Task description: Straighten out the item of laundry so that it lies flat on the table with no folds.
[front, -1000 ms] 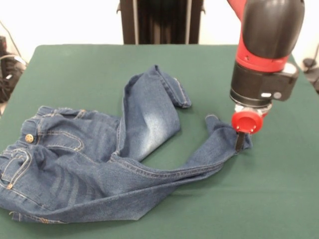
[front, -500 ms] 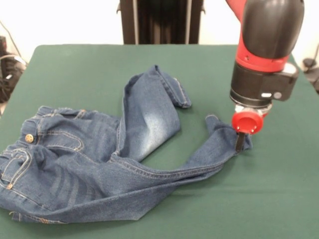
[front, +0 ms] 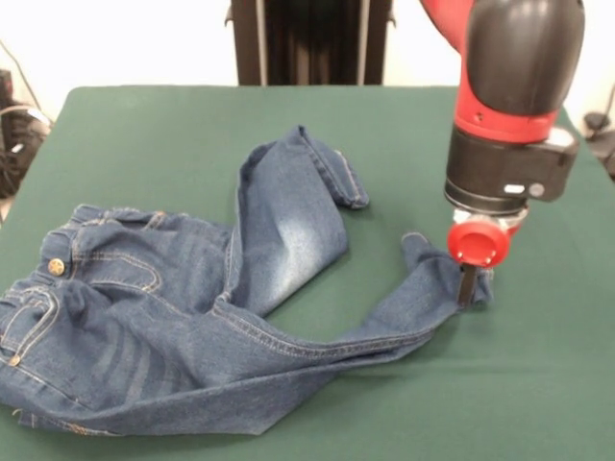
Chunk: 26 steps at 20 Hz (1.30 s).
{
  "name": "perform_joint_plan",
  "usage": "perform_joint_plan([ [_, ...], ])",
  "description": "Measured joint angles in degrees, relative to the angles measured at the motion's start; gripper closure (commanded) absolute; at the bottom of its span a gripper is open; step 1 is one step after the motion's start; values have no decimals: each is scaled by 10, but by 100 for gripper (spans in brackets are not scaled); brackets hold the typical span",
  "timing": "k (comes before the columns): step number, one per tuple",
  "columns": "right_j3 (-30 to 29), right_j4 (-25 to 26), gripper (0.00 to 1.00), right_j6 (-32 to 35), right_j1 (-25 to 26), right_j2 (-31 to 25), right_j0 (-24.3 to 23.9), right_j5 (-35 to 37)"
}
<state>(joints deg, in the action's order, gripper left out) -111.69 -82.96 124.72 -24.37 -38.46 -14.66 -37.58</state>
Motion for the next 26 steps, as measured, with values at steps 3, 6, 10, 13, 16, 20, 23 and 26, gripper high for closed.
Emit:
perform_joint_plan([
  [3, 10, -1, 100, 18, 1, 0, 0, 0],
  [6, 20, -1, 100, 22, 1, 0, 1, 0],
  [10, 35, 1, 100, 22, 1, 1, 3, 0],
  [13, 46, 8, 100, 22, 2, 3, 7, 0],
  [16, 63, 33, 100, 22, 6, 9, 13, 0],
  [20, 81, 64, 100, 22, 15, 11, 17, 0],
  [23, 97, 88, 100, 22, 26, 11, 17, 0],
  [26, 111, 111, 100, 22, 34, 11, 17, 0],
])
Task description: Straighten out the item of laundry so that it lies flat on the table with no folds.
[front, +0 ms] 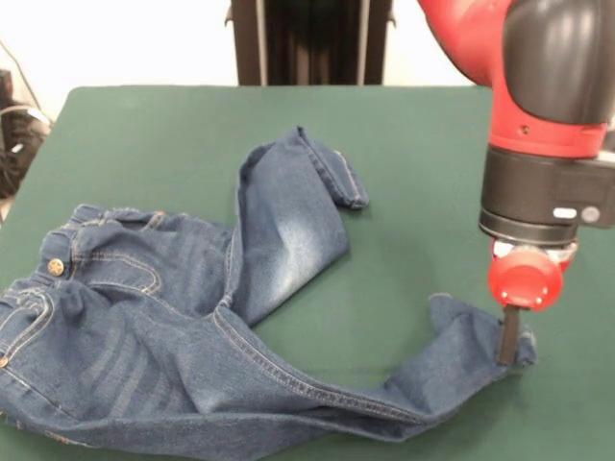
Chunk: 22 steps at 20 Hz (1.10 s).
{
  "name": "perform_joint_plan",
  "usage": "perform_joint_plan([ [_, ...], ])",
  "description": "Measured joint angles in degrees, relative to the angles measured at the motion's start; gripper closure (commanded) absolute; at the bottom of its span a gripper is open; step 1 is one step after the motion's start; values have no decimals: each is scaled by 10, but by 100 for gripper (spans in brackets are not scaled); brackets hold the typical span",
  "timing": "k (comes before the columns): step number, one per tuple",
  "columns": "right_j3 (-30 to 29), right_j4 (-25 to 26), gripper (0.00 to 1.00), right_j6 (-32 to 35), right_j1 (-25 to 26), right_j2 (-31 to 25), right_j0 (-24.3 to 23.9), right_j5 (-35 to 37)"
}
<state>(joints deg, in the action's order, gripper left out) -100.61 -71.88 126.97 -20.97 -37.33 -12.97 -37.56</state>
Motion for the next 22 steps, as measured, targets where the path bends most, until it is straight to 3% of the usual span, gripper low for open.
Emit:
perform_joint_plan([
  [7, 36, 64, 100, 10, 23, 0, -2, 0],
  [17, 118, 196, 100, 67, 78, 0, -6, 0],
  [22, 144, 221, 100, 76, 96, 0, -6, 0],
])
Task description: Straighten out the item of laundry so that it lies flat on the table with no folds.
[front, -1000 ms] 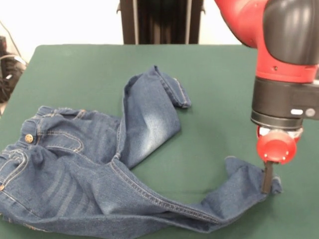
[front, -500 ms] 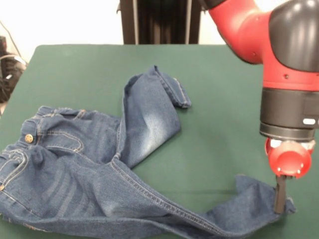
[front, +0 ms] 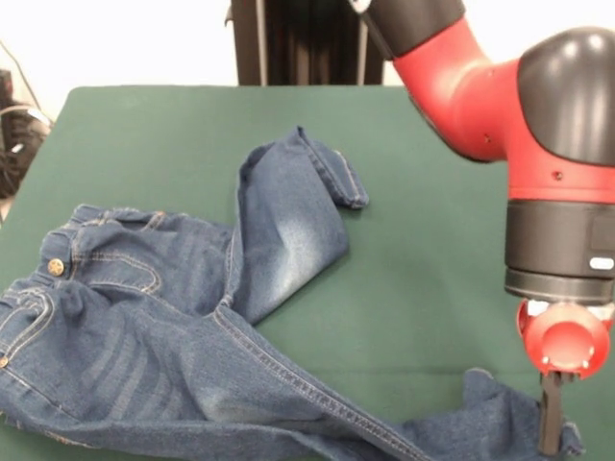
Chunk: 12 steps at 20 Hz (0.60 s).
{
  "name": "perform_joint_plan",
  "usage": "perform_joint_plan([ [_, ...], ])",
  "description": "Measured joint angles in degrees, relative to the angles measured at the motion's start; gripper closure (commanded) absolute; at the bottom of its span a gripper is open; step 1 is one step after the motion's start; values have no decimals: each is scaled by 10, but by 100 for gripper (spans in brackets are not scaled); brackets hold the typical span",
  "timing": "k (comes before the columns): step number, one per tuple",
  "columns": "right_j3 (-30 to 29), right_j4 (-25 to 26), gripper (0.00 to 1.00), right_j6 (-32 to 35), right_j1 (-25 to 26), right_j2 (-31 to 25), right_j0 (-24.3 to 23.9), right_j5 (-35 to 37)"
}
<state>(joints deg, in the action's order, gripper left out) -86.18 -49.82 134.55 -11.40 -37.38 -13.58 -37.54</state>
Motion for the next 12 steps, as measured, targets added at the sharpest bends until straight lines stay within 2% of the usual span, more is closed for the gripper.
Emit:
perform_joint_plan([
  [12, 45, 21, 100, 0, 16, -3, 1, 19],
])
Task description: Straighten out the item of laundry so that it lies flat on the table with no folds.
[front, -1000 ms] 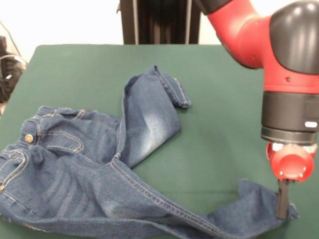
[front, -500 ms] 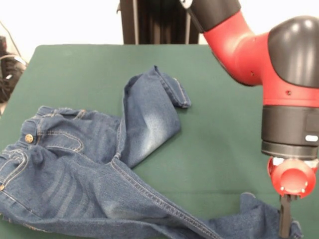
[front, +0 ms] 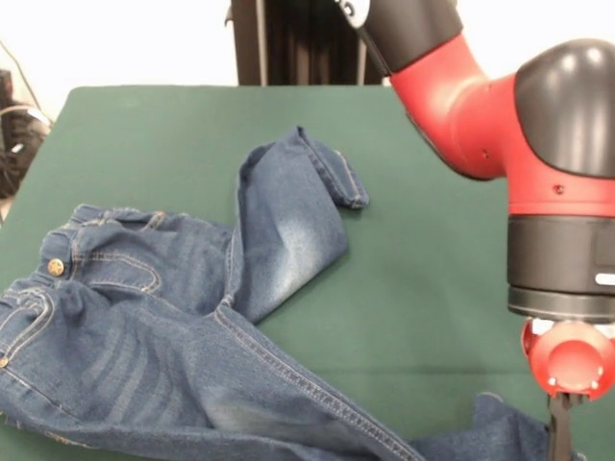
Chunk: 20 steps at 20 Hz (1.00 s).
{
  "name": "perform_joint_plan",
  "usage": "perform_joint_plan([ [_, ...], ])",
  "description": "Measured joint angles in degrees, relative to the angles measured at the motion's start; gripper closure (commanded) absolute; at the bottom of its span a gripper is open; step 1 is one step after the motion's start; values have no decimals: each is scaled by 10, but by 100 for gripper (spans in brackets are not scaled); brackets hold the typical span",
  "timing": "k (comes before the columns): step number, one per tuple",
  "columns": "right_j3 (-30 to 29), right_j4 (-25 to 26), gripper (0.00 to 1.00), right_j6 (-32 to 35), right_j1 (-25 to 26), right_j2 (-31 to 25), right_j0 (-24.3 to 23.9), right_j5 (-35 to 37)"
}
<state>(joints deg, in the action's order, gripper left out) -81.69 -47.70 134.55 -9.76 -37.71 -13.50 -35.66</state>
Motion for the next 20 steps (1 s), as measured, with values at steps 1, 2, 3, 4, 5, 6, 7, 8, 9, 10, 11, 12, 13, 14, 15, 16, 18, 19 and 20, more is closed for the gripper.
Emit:
perform_joint_plan([
  [1, 8, 0, 100, 0, 3, -2, 1, 0],
  [2, 11, 0, 100, 0, 4, -3, 2, 0],
  [3, 14, 0, 100, 0, 5, -4, 3, 0],
  [4, 16, 0, 100, 0, 7, -5, 4, 0],
  [5, 18, 0, 100, 0, 8, -6, 5, 0],
  [6, 22, 0, 100, 0, 10, -7, 7, 0],
  [7, 24, 0, 100, 0, 10, -8, 8, 0],
  [8, 26, 0, 100, 0, 11, -9, 9, 0],
  [9, 27, 0, 100, 0, 11, -9, 10, 0],
  [10, 28, 0, 100, 0, 11, -10, 11, 0],
  [11, 32, -3, 100, 0, 11, -11, 15, 0],
  [12, 34, -5, 100, 0, 11, -11, 16, 0],
  [13, 35, -7, 100, 0, 11, -11, 17, 0],
  [14, 37, -12, 100, 0, 11, -11, 20, 0],
  [15, 39, -14, 100, 0, 11, -11, 21, 0],
  [16, 40, -18, 100, 0, 11, -11, 22, 0],
  [18, 44, -25, 100, 0, 11, -11, 25, 0],
  [19, 46, -29, 100, 0, 11, -11, 27, 0],
  [20, 49, -36, 100, 0, 12, -11, 29, 0],
])
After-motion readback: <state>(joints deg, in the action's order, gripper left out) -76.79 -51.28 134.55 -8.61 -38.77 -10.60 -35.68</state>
